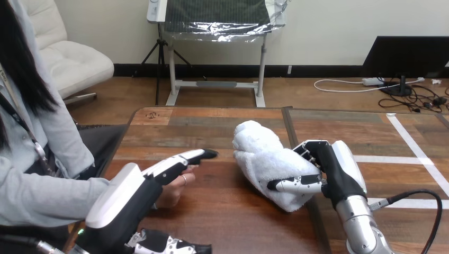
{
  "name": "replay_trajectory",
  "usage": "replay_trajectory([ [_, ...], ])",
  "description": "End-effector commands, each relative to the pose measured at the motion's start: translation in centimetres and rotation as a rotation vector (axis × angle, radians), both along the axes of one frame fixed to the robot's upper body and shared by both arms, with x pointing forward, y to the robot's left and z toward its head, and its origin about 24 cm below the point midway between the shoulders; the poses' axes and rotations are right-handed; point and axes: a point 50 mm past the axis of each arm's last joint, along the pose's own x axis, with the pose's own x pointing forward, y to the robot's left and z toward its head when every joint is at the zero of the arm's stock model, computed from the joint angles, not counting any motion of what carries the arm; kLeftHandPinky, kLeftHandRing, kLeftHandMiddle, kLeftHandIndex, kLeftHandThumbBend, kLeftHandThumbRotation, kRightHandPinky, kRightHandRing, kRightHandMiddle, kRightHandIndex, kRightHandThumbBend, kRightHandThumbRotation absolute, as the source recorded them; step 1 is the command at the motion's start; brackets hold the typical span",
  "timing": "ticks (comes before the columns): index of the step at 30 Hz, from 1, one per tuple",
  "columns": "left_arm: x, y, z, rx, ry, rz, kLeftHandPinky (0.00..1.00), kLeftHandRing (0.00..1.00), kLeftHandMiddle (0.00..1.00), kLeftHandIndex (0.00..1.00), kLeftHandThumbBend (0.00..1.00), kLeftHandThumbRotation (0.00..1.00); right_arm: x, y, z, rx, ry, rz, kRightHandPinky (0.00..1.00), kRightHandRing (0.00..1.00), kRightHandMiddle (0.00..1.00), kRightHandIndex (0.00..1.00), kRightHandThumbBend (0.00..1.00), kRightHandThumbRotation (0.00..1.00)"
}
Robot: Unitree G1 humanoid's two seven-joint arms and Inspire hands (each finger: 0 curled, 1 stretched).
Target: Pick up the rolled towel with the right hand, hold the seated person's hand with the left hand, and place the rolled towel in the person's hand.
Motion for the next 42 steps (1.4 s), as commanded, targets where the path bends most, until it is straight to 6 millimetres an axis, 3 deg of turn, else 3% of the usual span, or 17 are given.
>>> replay_trajectory([
  [1,1.2,0.8,0.7,0.027,-0.042,0.029,0.84,0.89,0.91,0.92,1.0,0.13,1.3,0.8,1.8,0.003,-0.089,0.021,0.25,0.29,0.39,0.44,0.83,0.0],
  [42,3.1,4.1,0.7,0.239,-0.066,0.122,0.84,0.89,0.91,0.91,1.0,0.13,1.3,1.0,1.6,-0.001,-0.085,0.02,0.25,0.29,0.37,0.43,0.84,0.0],
])
